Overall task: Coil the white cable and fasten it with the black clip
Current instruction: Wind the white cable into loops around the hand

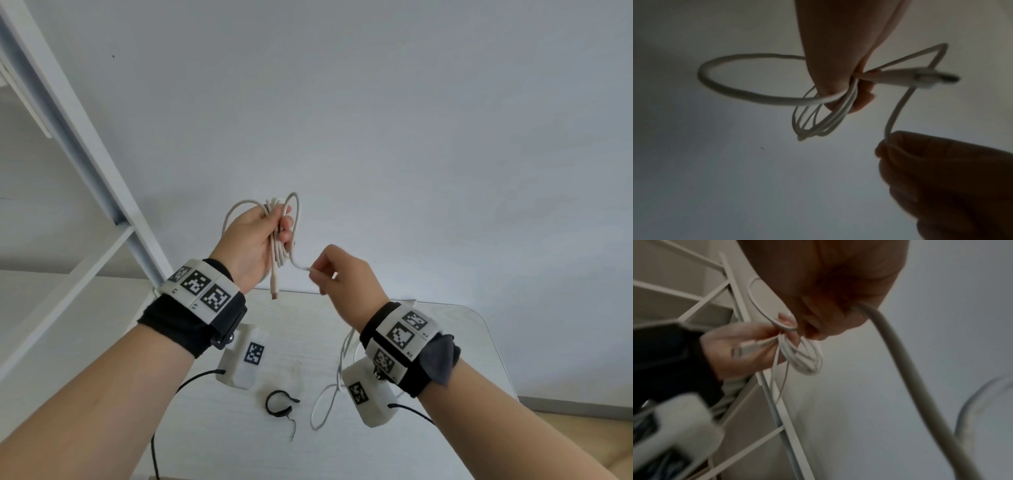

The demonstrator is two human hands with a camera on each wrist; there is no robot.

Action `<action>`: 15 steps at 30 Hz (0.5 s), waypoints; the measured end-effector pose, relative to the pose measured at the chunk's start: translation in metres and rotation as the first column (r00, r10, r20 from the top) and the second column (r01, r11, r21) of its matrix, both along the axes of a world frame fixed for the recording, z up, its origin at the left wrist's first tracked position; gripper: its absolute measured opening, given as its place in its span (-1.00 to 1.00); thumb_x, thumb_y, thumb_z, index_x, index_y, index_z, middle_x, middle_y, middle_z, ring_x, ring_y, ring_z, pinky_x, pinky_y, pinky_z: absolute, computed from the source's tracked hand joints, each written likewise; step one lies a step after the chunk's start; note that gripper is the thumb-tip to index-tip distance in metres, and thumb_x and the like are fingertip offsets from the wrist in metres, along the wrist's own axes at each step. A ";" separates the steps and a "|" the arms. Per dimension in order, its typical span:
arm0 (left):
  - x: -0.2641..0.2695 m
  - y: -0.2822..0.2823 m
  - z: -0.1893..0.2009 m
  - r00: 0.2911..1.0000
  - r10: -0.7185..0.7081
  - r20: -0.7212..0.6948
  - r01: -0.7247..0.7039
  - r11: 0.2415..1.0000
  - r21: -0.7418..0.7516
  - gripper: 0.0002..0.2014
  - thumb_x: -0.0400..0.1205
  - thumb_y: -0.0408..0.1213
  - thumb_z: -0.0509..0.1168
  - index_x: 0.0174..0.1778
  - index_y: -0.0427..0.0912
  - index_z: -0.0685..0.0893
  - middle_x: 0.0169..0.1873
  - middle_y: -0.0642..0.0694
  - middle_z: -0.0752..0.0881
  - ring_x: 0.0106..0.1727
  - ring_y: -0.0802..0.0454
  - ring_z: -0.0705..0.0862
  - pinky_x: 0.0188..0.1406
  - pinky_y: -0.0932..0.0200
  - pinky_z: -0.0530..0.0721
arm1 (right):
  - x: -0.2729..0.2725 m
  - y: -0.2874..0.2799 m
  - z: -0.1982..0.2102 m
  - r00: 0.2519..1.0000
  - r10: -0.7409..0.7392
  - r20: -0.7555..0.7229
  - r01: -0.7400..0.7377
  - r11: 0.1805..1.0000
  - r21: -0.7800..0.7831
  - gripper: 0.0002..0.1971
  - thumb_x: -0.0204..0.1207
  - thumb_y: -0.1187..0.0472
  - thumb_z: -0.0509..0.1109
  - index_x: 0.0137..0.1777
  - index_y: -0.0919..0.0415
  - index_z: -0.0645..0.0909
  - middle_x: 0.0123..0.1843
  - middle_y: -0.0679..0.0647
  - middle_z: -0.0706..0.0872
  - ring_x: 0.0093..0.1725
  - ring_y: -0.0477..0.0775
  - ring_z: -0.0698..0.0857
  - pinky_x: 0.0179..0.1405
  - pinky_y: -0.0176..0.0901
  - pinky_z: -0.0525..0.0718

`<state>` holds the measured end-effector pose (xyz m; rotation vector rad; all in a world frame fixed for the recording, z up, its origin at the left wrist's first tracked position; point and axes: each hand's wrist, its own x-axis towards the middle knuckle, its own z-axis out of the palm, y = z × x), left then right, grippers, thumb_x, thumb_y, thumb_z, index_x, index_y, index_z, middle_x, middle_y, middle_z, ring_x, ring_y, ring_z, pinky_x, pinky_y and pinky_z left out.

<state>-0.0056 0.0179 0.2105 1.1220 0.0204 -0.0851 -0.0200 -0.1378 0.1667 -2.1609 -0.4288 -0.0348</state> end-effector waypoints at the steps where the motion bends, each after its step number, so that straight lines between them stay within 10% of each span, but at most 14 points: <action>1: -0.002 0.001 -0.001 1.000 -0.017 -0.013 0.017 1.000 0.025 -0.79 0.74 -0.32 0.04 -0.12 -0.27 0.53 -0.42 -0.03 0.51 -0.49 0.16 0.46 -0.38 0.29 0.57 | 0.003 -0.004 0.003 0.999 -0.040 0.005 0.040 0.998 0.057 -0.88 0.53 0.22 0.33 -0.24 0.10 0.51 -0.39 -0.01 0.66 -0.42 -0.14 0.59 -0.39 -0.34 0.52; 8: -0.019 0.010 -0.012 0.980 -0.180 -0.082 0.182 0.983 0.012 -0.72 0.72 -0.15 0.02 -0.02 -0.28 0.52 -0.55 0.08 0.40 -0.60 0.24 0.30 -0.60 0.39 0.39 | 0.042 -0.033 0.009 0.936 -0.316 -0.157 0.348 0.899 0.265 -0.83 0.52 0.25 0.30 -0.32 0.11 0.49 -0.48 0.02 0.62 -0.55 -0.07 0.47 -0.53 -0.23 0.36; 15: -0.022 0.015 -0.018 0.902 -0.430 -0.041 0.410 0.882 -0.234 -0.63 0.32 0.03 0.54 -0.27 -0.16 0.58 -0.66 0.11 0.40 -0.69 0.28 0.34 -0.65 0.39 0.44 | 0.046 -0.025 -0.014 0.938 -0.291 -0.188 0.264 0.952 -0.154 -0.90 0.52 0.20 0.28 -0.22 0.13 0.54 -0.30 0.09 0.72 -0.34 0.06 0.63 -0.44 -0.21 0.46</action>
